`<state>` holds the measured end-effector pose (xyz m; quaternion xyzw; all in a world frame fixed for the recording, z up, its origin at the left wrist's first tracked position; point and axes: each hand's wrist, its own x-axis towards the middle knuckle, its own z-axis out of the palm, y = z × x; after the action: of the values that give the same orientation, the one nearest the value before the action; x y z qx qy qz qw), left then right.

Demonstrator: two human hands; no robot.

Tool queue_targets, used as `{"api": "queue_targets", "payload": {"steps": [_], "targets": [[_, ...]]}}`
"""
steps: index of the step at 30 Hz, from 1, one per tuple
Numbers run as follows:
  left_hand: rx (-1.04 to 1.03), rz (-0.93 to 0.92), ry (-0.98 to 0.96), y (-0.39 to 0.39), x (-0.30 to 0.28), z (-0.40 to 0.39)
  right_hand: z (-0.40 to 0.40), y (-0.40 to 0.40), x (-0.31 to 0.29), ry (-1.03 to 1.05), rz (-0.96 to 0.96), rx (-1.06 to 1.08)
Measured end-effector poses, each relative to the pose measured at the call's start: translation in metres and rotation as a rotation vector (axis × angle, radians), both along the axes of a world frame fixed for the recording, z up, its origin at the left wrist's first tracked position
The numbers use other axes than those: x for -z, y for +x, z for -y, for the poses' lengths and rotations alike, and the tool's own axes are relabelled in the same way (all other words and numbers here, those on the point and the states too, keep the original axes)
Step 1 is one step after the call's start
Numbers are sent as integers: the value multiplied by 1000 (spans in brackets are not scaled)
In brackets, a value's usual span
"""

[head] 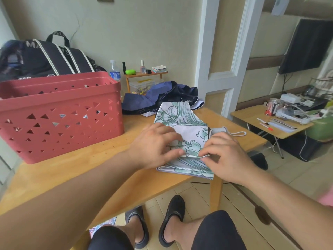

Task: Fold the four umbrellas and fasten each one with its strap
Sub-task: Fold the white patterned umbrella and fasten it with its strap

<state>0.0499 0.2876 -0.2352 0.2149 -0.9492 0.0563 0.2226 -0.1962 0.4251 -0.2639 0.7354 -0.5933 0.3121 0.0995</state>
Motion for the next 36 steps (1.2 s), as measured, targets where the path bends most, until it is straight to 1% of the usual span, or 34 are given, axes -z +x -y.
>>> {"api": "queue_targets", "payload": {"steps": [3, 6, 7, 10, 13, 18, 21, 22, 23, 25, 26, 27, 30, 33, 35, 36], "targets": [[14, 89, 67, -18, 6, -11, -3, 5, 6, 50, -23, -25], [-68, 164, 169, -29, 11, -13, -3, 4, 14, 109, -51, -17], [-96, 222, 181, -31, 13, -11, -3, 3, 16, 134, -56, -8], [-163, 359, 130, -31, 22, -7, -5, 3, 17, 198, -60, 15], [-207, 385, 100, -28, 28, -9, -3, 2, 13, 239, -91, 25], [-232, 409, 117, -26, 35, -10, -2, 6, 5, 333, -122, 42], [-235, 399, 149, -27, 37, -12, 4, 11, -17, 475, -141, 129], [-241, 404, 164, -28, 37, -12, 10, 15, -23, 470, -147, 159], [-246, 420, 177, -28, 37, -12, 19, 18, -27, 391, -130, 184], [-257, 470, 200, -30, 35, -13, 35, 25, -27, 163, -34, 215], [-261, 493, 215, -30, 34, -13, 41, 30, -24, 115, -8, 224], [-261, 509, 231, -30, 32, -13, 44, 35, -20, 141, -20, 224], [-256, 528, 285, -31, 29, -12, 42, 44, 1, 310, -131, 260], [-250, 524, 308, -29, 31, -10, 37, 41, 12, 487, -74, 297], [-234, 481, 338, -25, 35, -11, 33, 42, 13, 641, -93, 310], [-225, 468, 355, -23, 36, -11, 31, 43, 12, 685, -110, 316]]}}
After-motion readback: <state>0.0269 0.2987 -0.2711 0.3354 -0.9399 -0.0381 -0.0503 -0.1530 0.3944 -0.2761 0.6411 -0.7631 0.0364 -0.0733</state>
